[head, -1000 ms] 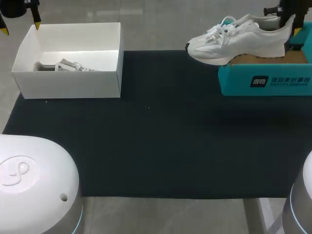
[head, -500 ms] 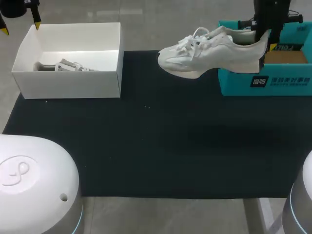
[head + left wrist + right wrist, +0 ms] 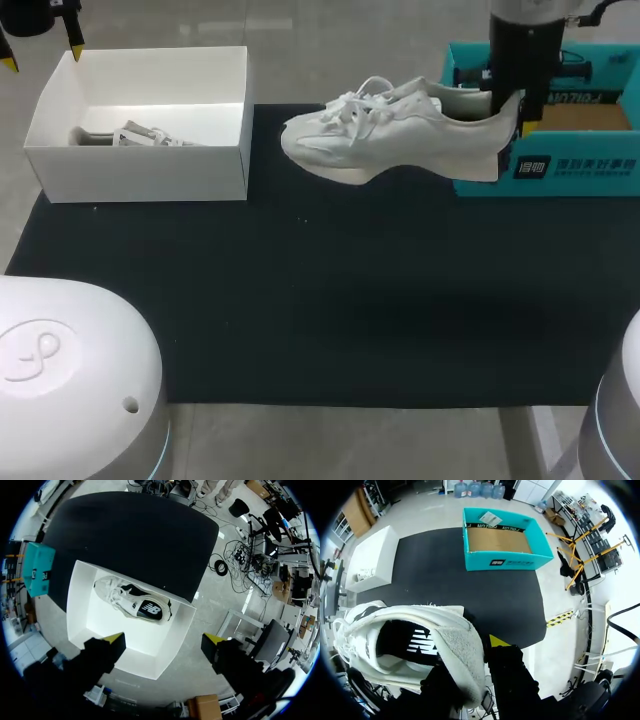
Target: Take the shoe out of the shoebox, open the shoe tongue, remove and reinsert the insole, then place the shoe into the shoebox
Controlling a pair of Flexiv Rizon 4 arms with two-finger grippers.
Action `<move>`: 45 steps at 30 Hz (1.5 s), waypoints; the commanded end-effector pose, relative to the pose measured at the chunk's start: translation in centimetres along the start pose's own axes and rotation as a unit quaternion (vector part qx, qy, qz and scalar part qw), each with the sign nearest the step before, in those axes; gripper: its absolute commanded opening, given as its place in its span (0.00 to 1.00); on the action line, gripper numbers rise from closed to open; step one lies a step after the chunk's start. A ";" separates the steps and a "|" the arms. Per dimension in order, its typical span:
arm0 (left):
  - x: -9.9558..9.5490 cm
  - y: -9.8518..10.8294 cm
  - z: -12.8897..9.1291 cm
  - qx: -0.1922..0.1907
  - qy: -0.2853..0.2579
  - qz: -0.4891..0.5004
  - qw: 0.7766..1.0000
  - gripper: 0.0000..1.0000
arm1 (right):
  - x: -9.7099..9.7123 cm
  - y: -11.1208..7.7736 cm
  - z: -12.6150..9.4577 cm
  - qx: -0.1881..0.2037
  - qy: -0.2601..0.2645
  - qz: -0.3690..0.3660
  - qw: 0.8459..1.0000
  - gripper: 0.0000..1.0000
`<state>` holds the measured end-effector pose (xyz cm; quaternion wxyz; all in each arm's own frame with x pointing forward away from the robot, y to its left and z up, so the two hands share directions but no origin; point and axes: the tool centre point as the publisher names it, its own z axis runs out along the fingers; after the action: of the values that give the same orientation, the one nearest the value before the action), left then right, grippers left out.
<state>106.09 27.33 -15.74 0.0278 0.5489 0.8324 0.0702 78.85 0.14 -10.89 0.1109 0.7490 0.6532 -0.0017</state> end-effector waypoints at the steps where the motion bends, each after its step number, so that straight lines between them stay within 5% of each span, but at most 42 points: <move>1: 0.0 0.0 -0.1 0.000 0.002 0.000 1.000 1.00 | 0.8 -1.9 1.3 0.002 0.005 0.008 1.000 0.00; 6: 0.0 0.0 -0.1 0.000 0.002 0.000 1.000 1.00 | 1.4 -3.1 1.7 0.010 0.001 0.009 1.000 0.00; 17: 0.0 0.0 -0.1 0.000 0.002 0.000 1.000 1.00 | 1.1 -2.4 2.0 -0.001 -0.023 0.001 1.000 0.00; 36: 0.0 0.0 -0.1 0.000 0.002 0.000 1.000 1.00 | 2.6 -3.2 11.2 -0.029 -0.044 -0.012 0.999 0.00; 45: 0.0 0.0 -0.1 0.000 0.002 0.000 1.000 1.00 | 3.1 -3.2 16.3 -0.008 -0.062 -0.036 0.997 0.00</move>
<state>106.09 27.34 -15.74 0.0279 0.5489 0.8325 0.0702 77.55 0.51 -26.06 0.1640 0.7210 0.6720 -0.0418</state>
